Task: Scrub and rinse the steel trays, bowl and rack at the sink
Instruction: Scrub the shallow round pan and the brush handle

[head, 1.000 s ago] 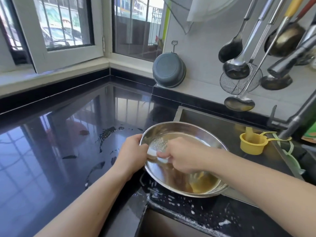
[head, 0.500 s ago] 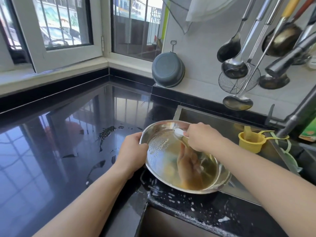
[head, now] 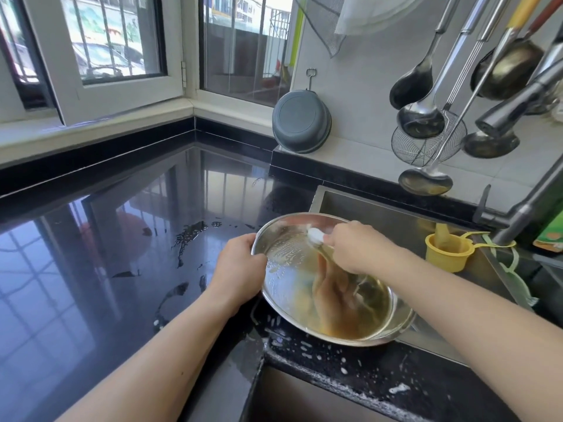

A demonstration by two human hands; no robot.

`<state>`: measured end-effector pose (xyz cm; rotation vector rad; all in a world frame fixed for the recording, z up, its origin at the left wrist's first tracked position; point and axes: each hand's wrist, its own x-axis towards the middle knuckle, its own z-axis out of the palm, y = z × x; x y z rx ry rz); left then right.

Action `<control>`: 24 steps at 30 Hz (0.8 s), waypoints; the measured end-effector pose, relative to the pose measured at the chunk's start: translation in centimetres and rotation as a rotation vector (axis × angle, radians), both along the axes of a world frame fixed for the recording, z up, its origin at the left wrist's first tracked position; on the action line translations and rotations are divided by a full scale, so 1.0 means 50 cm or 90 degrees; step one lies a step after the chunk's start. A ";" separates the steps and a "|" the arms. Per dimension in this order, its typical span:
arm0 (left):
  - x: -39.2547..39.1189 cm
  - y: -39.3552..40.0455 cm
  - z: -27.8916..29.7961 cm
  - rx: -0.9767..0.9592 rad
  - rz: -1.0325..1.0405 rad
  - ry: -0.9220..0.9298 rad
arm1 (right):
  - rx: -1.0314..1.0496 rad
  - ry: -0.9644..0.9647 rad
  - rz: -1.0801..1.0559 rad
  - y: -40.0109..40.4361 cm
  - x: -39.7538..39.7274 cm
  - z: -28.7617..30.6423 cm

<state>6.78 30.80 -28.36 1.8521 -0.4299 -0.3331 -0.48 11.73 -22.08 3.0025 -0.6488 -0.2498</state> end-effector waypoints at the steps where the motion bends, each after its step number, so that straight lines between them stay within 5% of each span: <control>1: -0.001 0.000 0.001 0.000 -0.002 0.000 | 0.013 -0.007 0.027 0.019 0.005 -0.006; 10: -0.001 -0.002 -0.005 0.009 0.055 -0.014 | 0.209 0.114 0.187 0.083 -0.082 -0.013; 21: -0.002 -0.003 -0.003 0.020 0.021 -0.027 | 0.030 -0.018 -0.046 -0.040 -0.007 -0.002; 24: 0.000 -0.004 -0.005 0.026 0.039 -0.032 | 0.032 -0.008 -0.010 -0.030 -0.015 -0.008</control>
